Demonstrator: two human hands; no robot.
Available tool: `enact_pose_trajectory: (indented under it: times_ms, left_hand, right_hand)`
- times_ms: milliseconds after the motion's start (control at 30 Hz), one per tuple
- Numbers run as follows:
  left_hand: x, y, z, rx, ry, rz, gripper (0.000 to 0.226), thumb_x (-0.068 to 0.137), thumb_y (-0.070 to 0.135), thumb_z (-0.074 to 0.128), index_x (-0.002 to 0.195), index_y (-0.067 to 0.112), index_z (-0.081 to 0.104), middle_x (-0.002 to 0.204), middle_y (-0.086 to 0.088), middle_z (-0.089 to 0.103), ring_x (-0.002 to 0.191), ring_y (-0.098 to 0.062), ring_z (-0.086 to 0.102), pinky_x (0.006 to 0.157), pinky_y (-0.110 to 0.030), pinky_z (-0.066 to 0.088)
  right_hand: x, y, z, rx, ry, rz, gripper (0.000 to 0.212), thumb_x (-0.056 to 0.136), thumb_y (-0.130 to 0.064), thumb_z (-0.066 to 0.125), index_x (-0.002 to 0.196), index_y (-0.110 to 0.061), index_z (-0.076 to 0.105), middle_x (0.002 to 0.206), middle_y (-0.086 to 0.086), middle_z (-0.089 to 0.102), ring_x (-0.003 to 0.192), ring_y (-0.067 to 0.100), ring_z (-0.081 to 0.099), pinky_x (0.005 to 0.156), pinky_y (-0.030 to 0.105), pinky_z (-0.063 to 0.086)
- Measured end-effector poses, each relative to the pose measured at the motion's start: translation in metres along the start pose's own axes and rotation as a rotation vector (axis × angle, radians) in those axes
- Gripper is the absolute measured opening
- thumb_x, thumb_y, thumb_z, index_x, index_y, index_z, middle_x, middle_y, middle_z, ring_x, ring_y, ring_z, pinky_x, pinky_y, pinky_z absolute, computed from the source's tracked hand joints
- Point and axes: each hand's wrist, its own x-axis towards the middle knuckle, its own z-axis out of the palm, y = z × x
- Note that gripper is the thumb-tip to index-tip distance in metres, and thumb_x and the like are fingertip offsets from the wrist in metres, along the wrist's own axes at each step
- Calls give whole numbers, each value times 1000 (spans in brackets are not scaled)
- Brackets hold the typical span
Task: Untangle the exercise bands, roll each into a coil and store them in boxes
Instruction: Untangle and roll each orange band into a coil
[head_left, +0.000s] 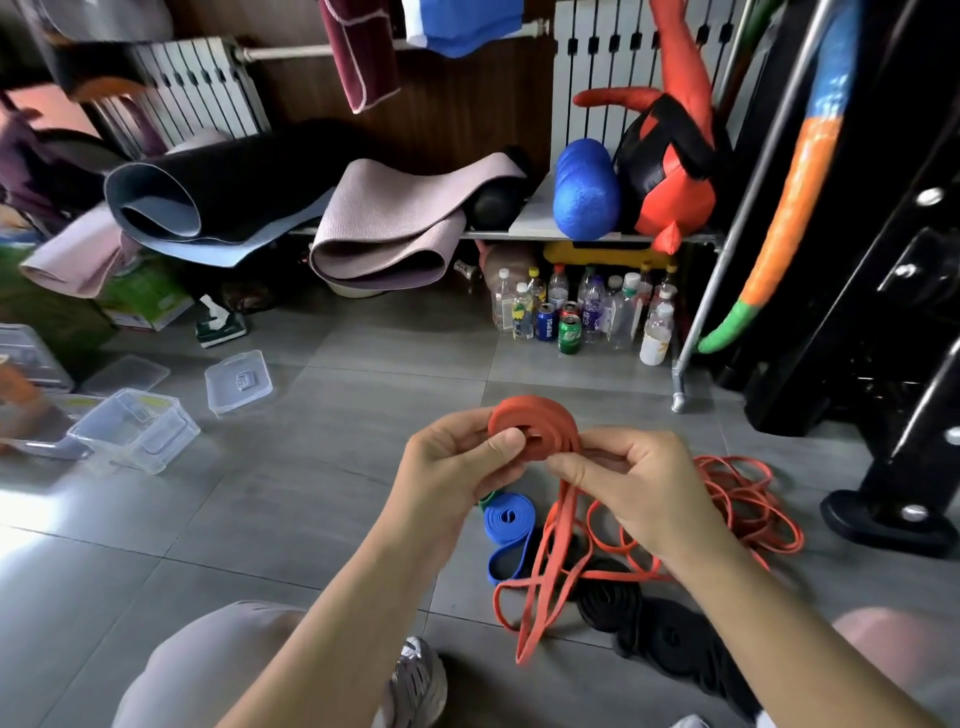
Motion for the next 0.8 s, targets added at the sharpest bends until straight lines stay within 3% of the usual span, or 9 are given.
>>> enact_pose_trajectory:
  times_ms: [100,167,233,333,433,500,600,700,800]
  left_hand:
    - [-2,-8,7,-156,-35,-76,21,70,14,67,89,8,73,85,-7,73,73,-13,69,64,-20,56]
    - [-2,-10,10,-119,-22,-92,22,72,13,69,93,7,70,86,-8,73,75,-14,69,66,-23,56]
    - [-1,-8,8,161,8,-6,20,77,7,71,96,14,68,89,-2,73,82,-14,68,73,-28,57]
    - [-1,-3,-1,827,-12,286,38,77,14,76,106,35,63,100,18,64,94,-5,60,80,-22,50]
    - [-4,-2,-3,1022,-84,332,25,77,17,74,99,29,71,88,22,63,82,0,57,76,-16,46]
    - [-5,-3,-4,990,-59,292,18,78,11,73,88,26,72,81,19,66,78,0,59,72,-16,48]
    - [-4,2,-3,844,-20,271,27,79,2,70,79,29,68,78,18,68,77,2,62,70,-13,50]
    - [-1,3,-4,514,68,214,23,79,-4,68,86,18,68,83,-3,72,79,-15,69,75,-28,56]
    - [-3,1,-2,150,63,116,19,76,8,68,95,6,68,88,-15,71,80,-24,68,76,-33,58]
  right_hand:
    - [0,-2,1,136,33,-39,14,65,-22,72,74,-33,75,76,-10,74,72,3,70,63,8,49]
    - [-1,-1,-1,80,44,-62,21,71,-15,73,80,-33,73,76,-12,74,72,3,70,63,8,49]
    - [-3,1,-5,-45,36,-60,29,77,-7,72,84,-35,71,76,-14,73,70,3,70,62,9,50]
    - [-5,7,-8,-273,-23,-50,29,79,-9,72,87,-37,71,76,-12,74,70,2,69,66,16,54]
    - [-8,14,-5,-371,-88,-24,24,78,-10,74,87,-32,72,77,-15,73,71,-3,68,71,19,54]
    - [-8,14,-2,-349,-93,-10,25,76,-13,76,83,-36,72,76,-14,73,71,-2,68,72,21,55]
    - [-5,10,-5,-272,-44,-1,33,72,-15,78,70,-46,69,73,-16,72,69,0,68,69,17,54]
    - [-3,6,-8,-210,-20,-5,27,70,-17,79,74,-42,69,75,-18,72,71,1,69,67,10,50]
    - [-2,6,-6,-88,21,-6,25,69,-13,79,75,-35,70,74,-13,73,69,4,70,65,9,50]
